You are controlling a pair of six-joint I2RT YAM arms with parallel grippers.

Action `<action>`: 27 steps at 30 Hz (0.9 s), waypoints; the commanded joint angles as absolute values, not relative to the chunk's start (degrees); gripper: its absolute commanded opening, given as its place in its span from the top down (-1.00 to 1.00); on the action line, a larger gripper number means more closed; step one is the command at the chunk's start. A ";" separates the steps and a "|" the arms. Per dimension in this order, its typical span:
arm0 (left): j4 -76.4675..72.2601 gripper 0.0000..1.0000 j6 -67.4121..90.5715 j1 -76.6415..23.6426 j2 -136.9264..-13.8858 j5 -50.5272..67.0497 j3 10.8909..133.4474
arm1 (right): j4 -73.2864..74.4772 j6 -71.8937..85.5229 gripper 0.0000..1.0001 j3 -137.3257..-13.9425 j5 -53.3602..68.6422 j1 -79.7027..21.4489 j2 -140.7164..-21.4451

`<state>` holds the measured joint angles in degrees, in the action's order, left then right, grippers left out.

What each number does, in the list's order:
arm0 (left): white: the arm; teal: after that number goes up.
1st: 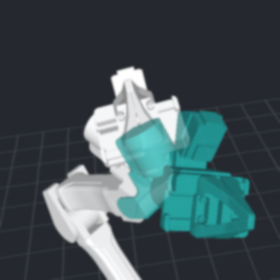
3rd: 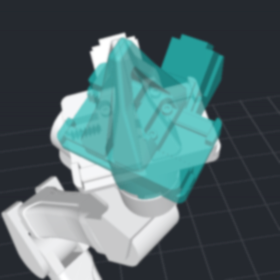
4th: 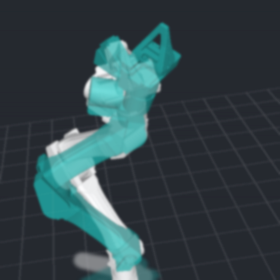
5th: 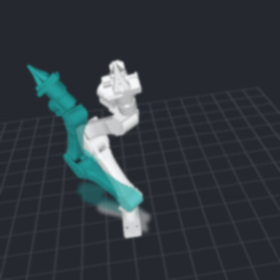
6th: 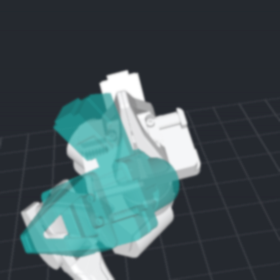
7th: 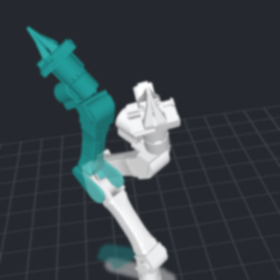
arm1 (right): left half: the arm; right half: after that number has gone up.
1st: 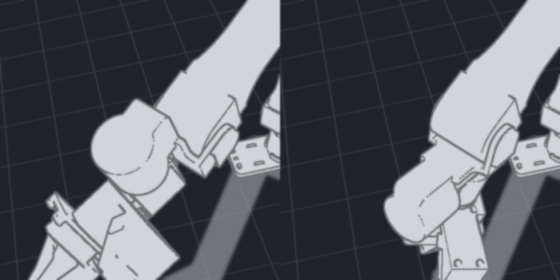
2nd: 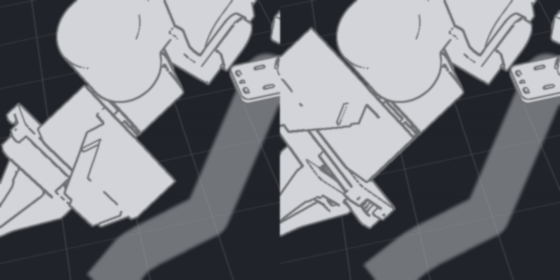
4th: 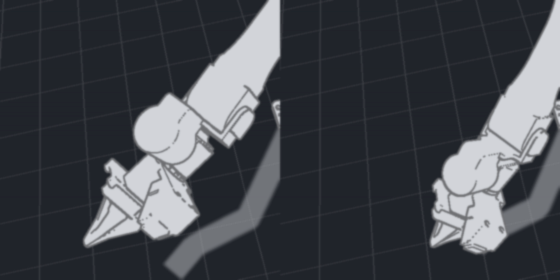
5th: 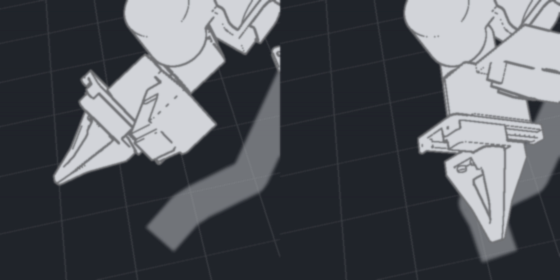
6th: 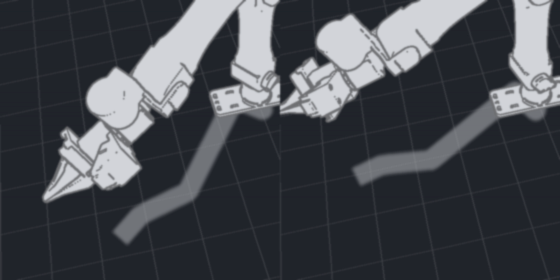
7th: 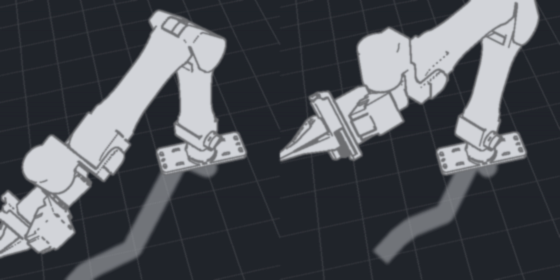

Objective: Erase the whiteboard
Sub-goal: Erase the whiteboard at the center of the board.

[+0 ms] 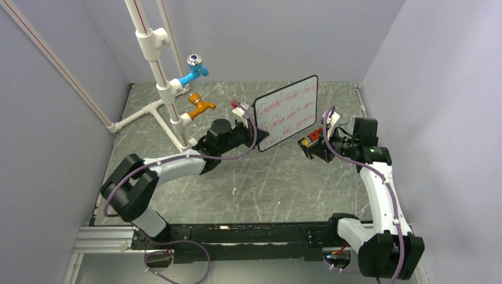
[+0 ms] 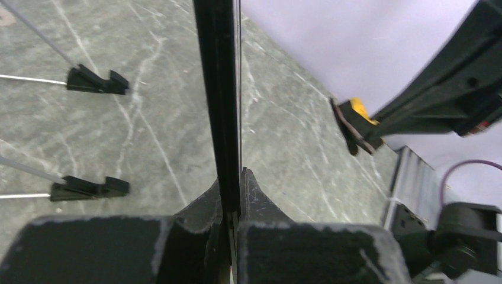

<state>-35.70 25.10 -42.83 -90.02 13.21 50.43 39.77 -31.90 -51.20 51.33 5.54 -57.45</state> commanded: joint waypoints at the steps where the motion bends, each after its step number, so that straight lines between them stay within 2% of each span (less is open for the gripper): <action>1: -37.73 1.00 28.01 -45.72 -80.77 13.65 48.40 | 44.75 -37.13 1.00 -56.04 56.18 5.68 -55.76; 7: -33.71 1.00 33.16 -49.84 -74.46 16.62 41.58 | 57.20 -47.12 1.00 -63.82 55.49 1.26 -55.95; 13: -42.83 1.00 40.20 -56.07 -75.24 12.62 33.80 | 49.38 -41.97 1.00 -61.43 45.66 -9.92 -51.91; 23: -45.22 1.00 45.83 -60.34 -81.78 8.01 35.15 | 40.69 -38.87 1.00 -57.54 33.71 -21.73 -54.86; 27: -45.30 1.00 47.61 -60.60 -83.10 7.04 34.92 | 37.12 -39.04 1.00 -55.07 24.83 -29.93 -55.54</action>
<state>-37.54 45.01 -60.07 -82.83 9.50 32.23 43.35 -39.81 -56.58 34.26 -23.90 -55.18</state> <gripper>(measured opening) 0.066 0.018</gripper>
